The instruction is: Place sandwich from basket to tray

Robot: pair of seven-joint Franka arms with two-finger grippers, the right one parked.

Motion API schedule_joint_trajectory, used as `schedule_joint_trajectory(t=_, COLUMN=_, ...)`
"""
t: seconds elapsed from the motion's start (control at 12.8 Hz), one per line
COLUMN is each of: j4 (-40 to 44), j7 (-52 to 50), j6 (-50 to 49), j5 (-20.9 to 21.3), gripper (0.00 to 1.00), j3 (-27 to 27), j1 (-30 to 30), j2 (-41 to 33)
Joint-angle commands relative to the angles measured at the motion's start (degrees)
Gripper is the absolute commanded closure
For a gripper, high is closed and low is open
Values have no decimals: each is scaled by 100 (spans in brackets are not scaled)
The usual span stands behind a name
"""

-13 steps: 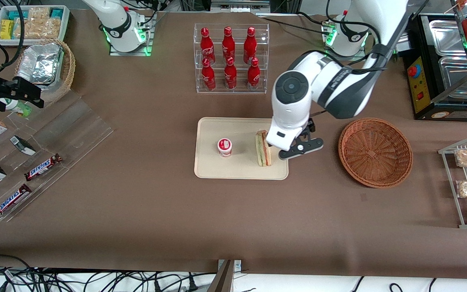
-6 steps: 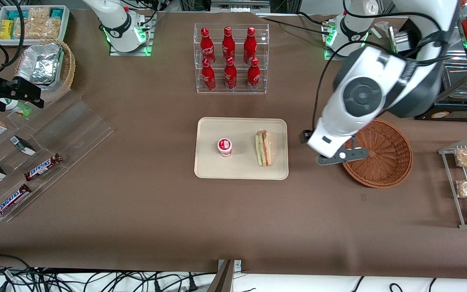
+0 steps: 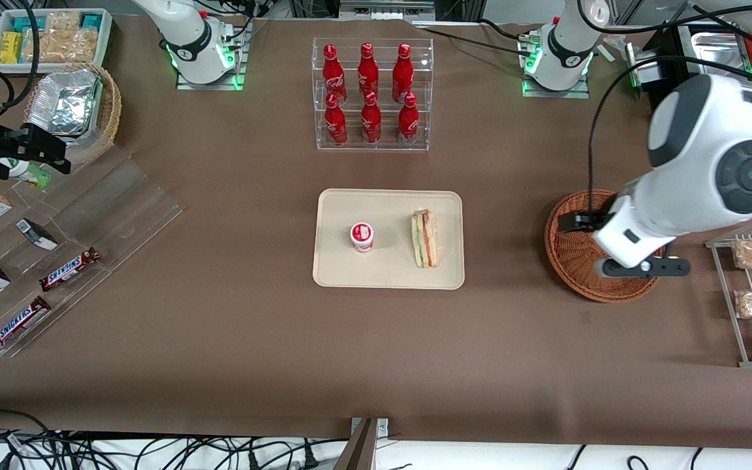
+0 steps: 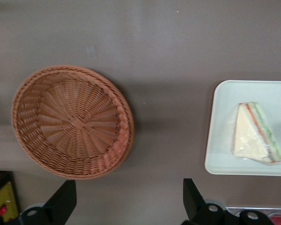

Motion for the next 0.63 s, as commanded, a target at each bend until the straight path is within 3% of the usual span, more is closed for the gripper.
schedule_joint_trajectory(t=0.0, j4=-44, j7=791, j6=-157, j5=-149, gripper=0, j3=327, j1=-17, j2=-69)
schedule_joint_trajectory(t=0.16, j4=-88, j7=1073, j6=-157, j5=-333, gripper=0, j3=564, j1=-8, j2=-61)
schedule_joint_trajectory(t=0.55, j4=-167, j7=1163, j6=-61, j5=-254, gripper=0, j3=618, j1=-9, j2=10)
